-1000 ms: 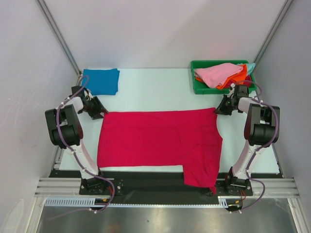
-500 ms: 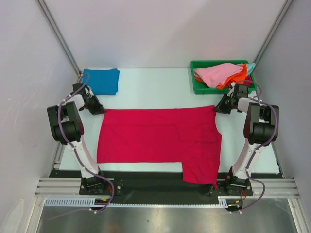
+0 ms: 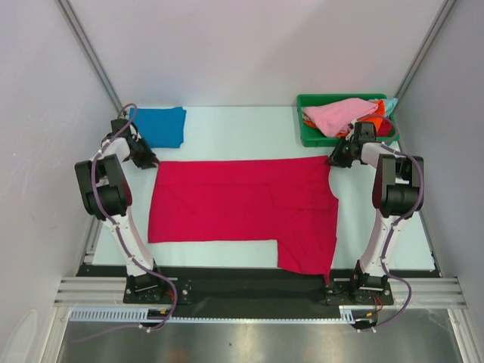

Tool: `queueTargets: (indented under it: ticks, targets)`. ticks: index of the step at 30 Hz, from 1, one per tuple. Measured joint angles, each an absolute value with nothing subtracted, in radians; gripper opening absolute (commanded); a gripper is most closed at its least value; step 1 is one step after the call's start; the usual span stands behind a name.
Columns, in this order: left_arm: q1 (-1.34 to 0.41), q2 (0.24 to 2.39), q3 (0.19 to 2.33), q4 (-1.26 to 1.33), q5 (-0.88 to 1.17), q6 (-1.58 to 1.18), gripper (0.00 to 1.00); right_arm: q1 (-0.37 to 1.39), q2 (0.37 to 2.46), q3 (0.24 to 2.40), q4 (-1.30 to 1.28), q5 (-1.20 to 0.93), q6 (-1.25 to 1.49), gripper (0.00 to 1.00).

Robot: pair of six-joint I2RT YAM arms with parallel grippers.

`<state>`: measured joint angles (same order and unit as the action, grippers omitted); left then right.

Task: Fold and stack the t-shirts
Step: Fold the tshirt

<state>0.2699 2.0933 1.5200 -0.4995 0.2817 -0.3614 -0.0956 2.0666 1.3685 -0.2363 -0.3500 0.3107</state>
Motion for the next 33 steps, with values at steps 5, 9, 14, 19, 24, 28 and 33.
queueTargets:
  ticks: [5, 9, 14, 19, 24, 28, 33]
  targets:
    - [0.27, 2.039, 1.511, -0.537, 0.169, -0.36, 0.57, -0.081, 2.047, 1.401, -0.337, -0.246, 0.338, 0.46]
    - [0.257, 1.846, 1.393, -0.546, 0.099, -0.356, 0.57, -0.091, 1.986, 1.393, -0.453, -0.132, 0.347, 0.53]
    - [0.178, 1.525, 1.184, -0.514, 0.1, -0.368, 0.55, -0.098, 1.819, 1.325, -0.545, -0.096, 0.35, 0.53]
    - [-0.099, 1.334, 0.92, -0.347, 0.298, -0.487, 0.55, -0.079, 1.605, 1.118, -0.553, -0.239, 0.356, 0.57]
    - [-0.447, 1.39, 0.813, -0.151, 0.409, -0.641, 0.5, -0.06, 1.525, 0.944, -0.556, -0.357, 0.338, 0.57]
    - [-0.595, 1.53, 0.819, 0.071, 0.437, -0.745, 0.47, -0.059, 1.525, 0.9, -0.562, -0.402, 0.32, 0.53]
    - [-0.667, 1.719, 0.885, 0.16, 0.437, -0.805, 0.42, -0.059, 1.531, 0.897, -0.548, -0.433, 0.309, 0.42]
